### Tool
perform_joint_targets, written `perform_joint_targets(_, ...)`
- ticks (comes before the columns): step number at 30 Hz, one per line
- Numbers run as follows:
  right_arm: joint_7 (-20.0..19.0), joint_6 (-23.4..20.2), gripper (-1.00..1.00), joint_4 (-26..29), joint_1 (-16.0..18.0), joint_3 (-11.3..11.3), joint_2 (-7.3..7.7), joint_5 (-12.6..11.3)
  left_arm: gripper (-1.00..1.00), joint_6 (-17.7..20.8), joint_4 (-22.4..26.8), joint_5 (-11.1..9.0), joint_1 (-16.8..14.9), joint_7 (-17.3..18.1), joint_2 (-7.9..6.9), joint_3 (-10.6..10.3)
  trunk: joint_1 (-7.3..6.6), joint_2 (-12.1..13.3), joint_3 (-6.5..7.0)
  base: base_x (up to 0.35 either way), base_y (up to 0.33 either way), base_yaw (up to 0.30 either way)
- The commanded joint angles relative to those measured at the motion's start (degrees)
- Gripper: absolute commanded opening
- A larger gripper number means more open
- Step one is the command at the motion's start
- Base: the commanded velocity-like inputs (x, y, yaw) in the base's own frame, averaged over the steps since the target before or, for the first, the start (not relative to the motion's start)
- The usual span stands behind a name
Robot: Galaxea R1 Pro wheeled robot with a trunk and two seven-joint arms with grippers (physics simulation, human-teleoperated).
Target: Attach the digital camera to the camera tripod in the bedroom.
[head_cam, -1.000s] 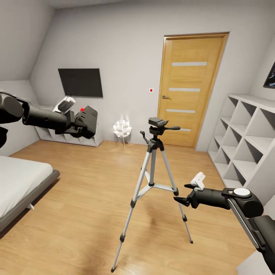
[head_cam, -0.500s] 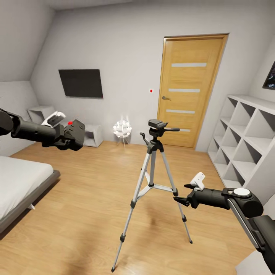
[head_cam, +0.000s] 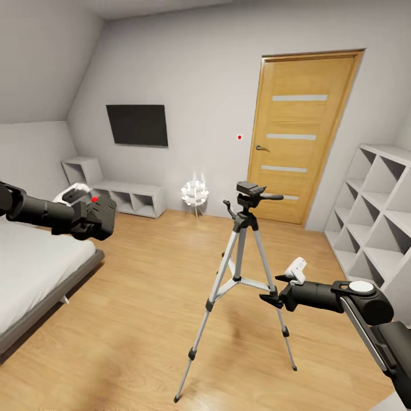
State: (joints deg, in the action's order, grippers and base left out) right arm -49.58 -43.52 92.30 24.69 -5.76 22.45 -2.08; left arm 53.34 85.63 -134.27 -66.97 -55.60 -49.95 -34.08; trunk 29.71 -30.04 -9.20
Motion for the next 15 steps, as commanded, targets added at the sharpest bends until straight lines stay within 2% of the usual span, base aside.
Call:
perform_joint_targets(1,0.01,-0.42,1.0,0.04,0.06,-0.04,0.05,-0.21,-1.0,-0.08,0.0,-0.73,0.24,-0.46,-0.47,-0.08,0.03,-0.09,-0.11,0.0,0.0,0.239)
perform_joint_targets(5,0.01,-0.42,1.0,0.06,0.03,-0.04,0.05,-0.23,-1.0,-0.09,-0.08,-0.73,0.67,-0.45,-1.01,-0.05,0.03,-0.09,-0.11,0.0,0.0,0.175)
perform_joint_targets(11,0.03,-0.35,1.0,0.03,0.03,-0.04,0.05,-0.21,-1.0,-0.08,-0.26,-0.73,0.89,-0.4,-1.28,-0.03,0.03,-0.09,-0.11,0.001,-0.011,0.061)
perform_joint_targets(15,0.11,-0.34,1.0,-0.01,0.02,-0.1,0.22,-0.15,-1.0,-0.08,-0.35,-0.73,0.94,-0.43,-1.35,-0.02,0.03,-0.09,-0.11,0.098,-0.161,0.015)
